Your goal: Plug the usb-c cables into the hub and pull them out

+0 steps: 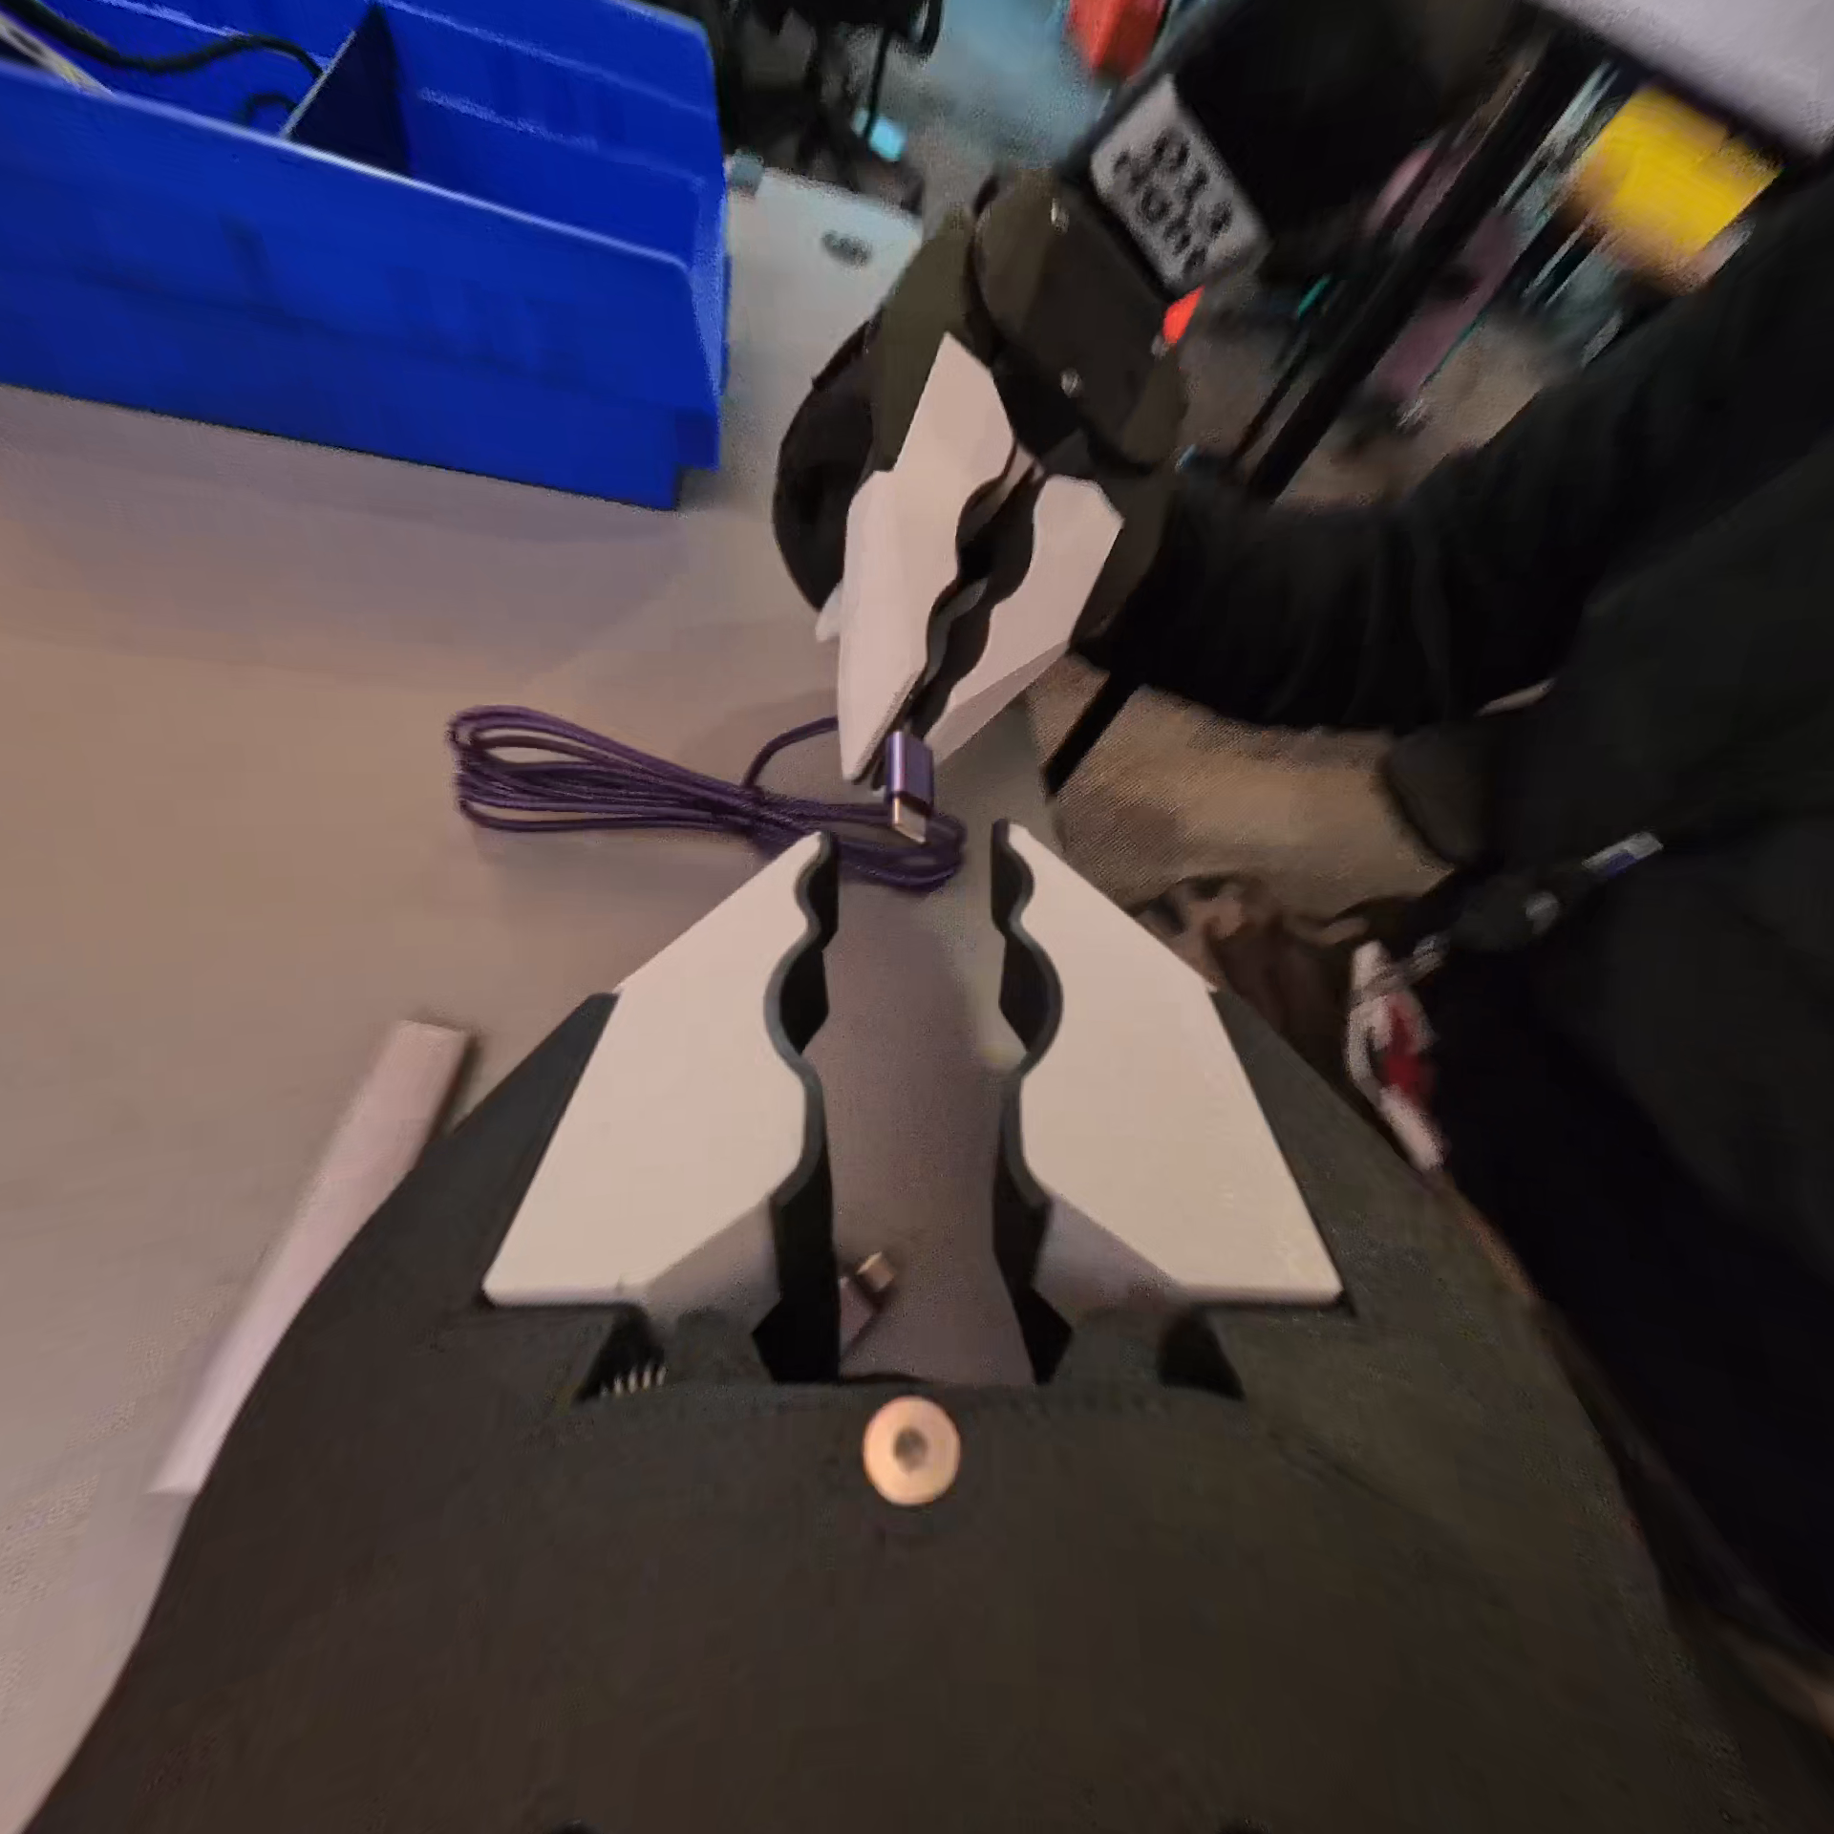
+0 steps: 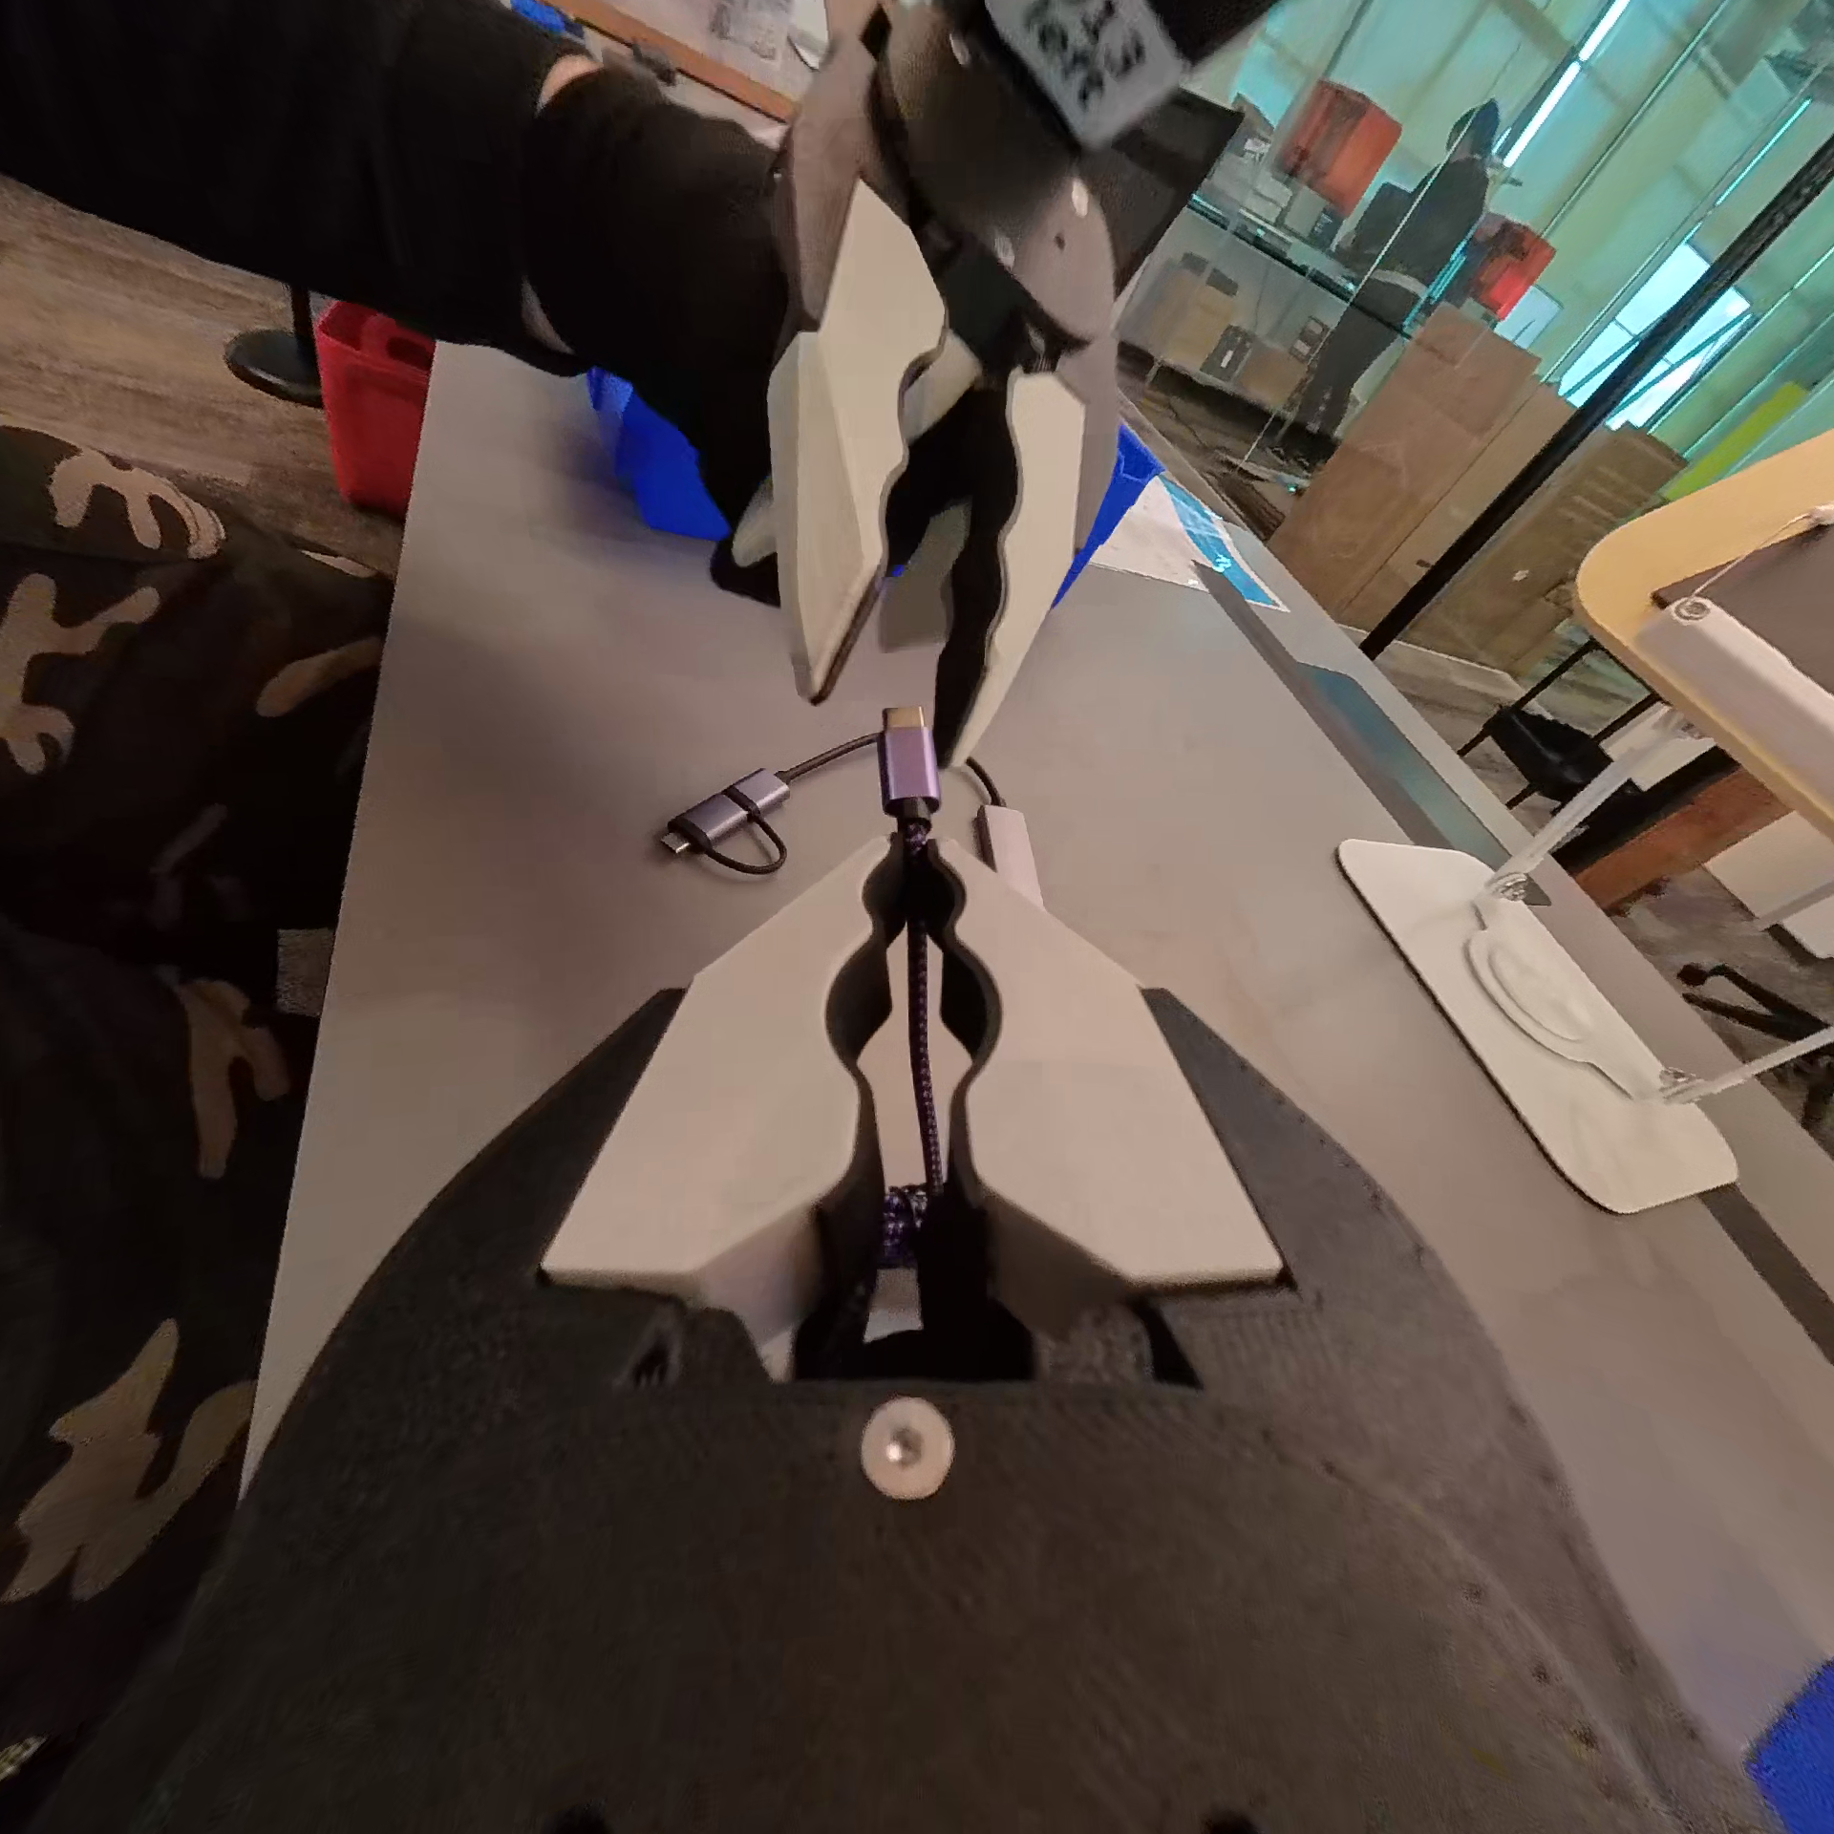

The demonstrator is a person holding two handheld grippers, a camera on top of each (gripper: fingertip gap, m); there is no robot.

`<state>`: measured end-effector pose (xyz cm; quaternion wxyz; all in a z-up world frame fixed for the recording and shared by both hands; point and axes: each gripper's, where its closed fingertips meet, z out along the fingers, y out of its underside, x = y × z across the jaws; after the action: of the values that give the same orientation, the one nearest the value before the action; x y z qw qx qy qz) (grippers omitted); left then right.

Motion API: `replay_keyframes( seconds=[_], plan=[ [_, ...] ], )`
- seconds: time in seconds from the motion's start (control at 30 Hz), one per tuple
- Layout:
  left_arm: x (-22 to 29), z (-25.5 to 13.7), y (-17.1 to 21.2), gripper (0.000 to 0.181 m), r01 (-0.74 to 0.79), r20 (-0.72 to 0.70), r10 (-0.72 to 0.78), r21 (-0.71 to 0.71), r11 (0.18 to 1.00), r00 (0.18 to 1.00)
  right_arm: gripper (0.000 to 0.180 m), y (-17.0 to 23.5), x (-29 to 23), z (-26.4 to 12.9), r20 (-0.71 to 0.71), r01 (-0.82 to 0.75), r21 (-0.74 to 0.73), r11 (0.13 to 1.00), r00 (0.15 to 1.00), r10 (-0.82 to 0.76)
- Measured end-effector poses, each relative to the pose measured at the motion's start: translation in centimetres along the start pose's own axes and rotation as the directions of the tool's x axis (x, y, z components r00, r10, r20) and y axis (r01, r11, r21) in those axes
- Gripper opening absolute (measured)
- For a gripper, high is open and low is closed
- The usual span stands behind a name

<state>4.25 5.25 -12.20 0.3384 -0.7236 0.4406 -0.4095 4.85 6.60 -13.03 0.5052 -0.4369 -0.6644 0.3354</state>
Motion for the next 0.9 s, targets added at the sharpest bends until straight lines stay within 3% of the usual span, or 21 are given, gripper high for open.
replay_keyframes(
  seconds=[0.1,0.23,0.37,0.53,0.7,0.9],
  plan=[
    [0.6,0.2,0.1,0.028,0.204,-0.134,-0.187,0.122,0.971,0.973,0.000,0.1,0.1,-0.2,-0.033,0.047,-0.023,0.999,0.998,-0.048],
    [0.8,0.5,-0.7,0.022,0.325,-0.212,-0.275,0.252,0.912,0.938,0.000,0.2,-0.2,-0.2,-0.061,0.114,-0.058,0.992,0.991,-0.117],
    [0.9,0.6,-0.9,0.006,0.377,-0.265,-0.300,0.320,0.869,0.916,0.000,-0.4,-0.3,-0.2,-0.085,0.134,-0.049,0.990,0.987,-0.138],
    [1.4,0.2,-1.3,0.004,0.368,-0.278,-0.280,0.349,0.862,0.919,0.000,-1.1,-0.4,-0.3,-0.105,0.130,-0.012,0.991,0.986,-0.131],
    [2.5,-0.3,-1.8,0.004,0.339,-0.334,-0.216,0.372,0.864,0.918,0.010,-3.1,-1.5,-0.5,-0.057,0.104,0.129,0.986,0.994,-0.097],
    [2.6,-1.3,-2.8,0.003,0.375,-0.399,-0.198,0.438,0.817,0.895,0.011,-4.4,-1.4,-0.3,-0.094,0.127,0.186,0.974,0.989,-0.111]
  ],
)
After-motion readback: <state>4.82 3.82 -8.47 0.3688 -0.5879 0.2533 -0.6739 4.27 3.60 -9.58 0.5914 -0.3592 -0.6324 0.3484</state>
